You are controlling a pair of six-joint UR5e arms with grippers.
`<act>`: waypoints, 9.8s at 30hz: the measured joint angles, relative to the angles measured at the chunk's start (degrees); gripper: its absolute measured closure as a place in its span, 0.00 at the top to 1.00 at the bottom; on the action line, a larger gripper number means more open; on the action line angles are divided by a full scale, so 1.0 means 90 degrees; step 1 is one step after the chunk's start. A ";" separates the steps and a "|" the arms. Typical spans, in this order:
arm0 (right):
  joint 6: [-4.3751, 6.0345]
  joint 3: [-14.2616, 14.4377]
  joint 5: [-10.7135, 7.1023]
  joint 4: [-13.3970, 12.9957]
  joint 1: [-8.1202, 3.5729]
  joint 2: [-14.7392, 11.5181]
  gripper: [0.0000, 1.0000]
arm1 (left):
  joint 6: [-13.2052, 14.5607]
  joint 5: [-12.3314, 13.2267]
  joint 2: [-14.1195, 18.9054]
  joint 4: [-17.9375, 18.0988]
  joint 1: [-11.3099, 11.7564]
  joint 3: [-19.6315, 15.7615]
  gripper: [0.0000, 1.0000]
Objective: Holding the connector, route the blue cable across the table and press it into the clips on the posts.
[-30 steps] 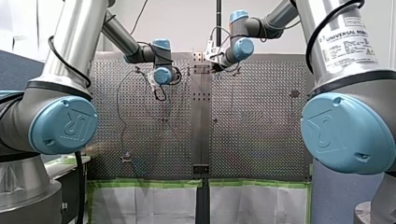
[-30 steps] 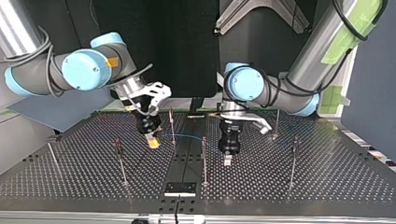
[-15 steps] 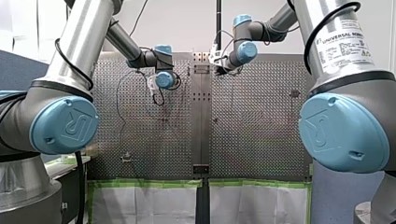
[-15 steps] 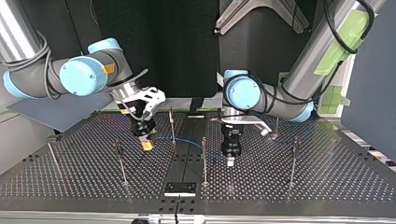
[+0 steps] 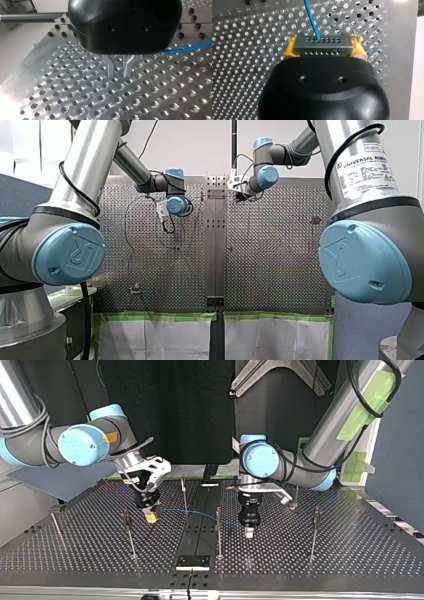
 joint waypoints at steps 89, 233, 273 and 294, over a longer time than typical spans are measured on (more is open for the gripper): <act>-0.0048 -0.0049 -0.0013 0.0021 -0.0085 -0.0027 0.00 | 0.1001 -0.1013 -0.0463 -0.1562 -0.1711 0.1778 0.40; -0.0291 0.1670 -0.0732 -0.2275 -0.1355 0.1411 0.00 | 0.0844 -0.0814 -0.2262 -0.0527 -0.1830 0.0545 1.00; -0.0263 0.1681 -0.0881 -0.2168 -0.1563 0.1416 0.00 | -0.0237 -0.1932 -0.2419 -0.0612 -0.3234 0.1228 1.00; -0.0262 0.1681 -0.0885 -0.2167 -0.1581 0.1420 0.00 | -0.0572 -0.1973 -0.2912 -0.1358 -0.3126 0.2421 1.00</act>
